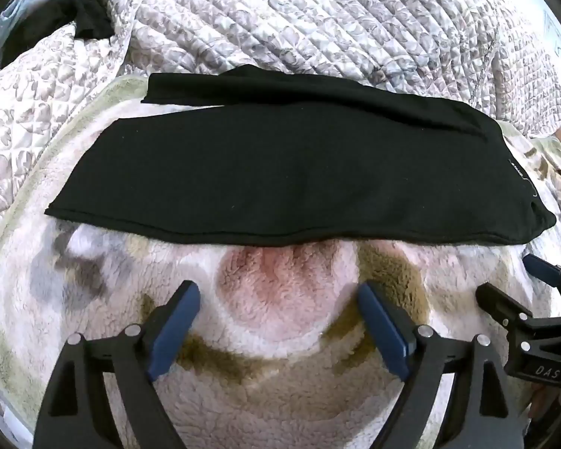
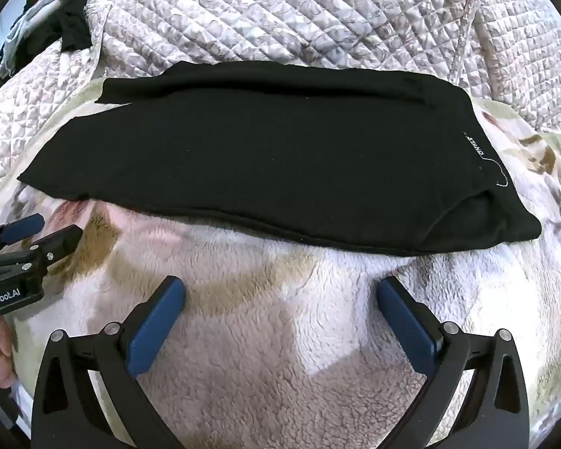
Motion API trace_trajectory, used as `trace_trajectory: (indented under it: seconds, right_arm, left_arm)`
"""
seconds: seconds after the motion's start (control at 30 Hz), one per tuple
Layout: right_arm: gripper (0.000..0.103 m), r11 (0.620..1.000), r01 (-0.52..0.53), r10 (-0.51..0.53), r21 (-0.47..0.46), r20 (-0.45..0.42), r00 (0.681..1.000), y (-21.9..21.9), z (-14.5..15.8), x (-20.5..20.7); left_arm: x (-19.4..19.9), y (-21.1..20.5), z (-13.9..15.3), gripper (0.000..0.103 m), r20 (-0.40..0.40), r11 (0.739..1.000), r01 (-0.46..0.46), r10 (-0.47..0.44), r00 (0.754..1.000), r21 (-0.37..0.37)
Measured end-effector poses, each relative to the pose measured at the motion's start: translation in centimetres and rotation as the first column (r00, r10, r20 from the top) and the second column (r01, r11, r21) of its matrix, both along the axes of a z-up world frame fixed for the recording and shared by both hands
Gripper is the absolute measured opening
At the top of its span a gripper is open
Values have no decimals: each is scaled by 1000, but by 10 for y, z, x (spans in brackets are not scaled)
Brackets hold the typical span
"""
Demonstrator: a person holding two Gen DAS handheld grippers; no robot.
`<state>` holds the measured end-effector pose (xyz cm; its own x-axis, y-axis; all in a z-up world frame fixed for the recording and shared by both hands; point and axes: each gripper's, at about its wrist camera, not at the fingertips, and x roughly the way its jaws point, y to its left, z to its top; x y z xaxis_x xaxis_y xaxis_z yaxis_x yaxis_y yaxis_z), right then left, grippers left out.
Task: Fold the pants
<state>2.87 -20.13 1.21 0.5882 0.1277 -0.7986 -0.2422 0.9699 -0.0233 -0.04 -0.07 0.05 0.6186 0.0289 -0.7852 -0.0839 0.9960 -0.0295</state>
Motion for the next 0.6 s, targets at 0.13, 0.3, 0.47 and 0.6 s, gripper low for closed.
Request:
trace_trajectory:
  seconds: [0.13, 0.3, 0.47, 0.6]
  right_arm:
    - [103, 1000, 0, 0, 9, 0, 1000, 0, 0, 0]
    - [103, 1000, 2, -2, 9, 0, 1000, 0, 0, 0]
    - [103, 1000, 2, -2, 9, 0, 1000, 2, 0, 0]
    - [103, 1000, 5, -5, 8, 2, 1000, 1, 0, 0]
  left_arm:
    - [-1, -1, 0, 92, -4, 1000, -3, 3, 1000, -2]
    - [1, 3, 2, 92, 1, 1000, -3, 3, 1000, -12]
    - [0, 4, 1, 92, 3, 1000, -4, 4, 1000, -15]
    - [0, 4, 0, 92, 3, 1000, -4, 4, 1000, -14]
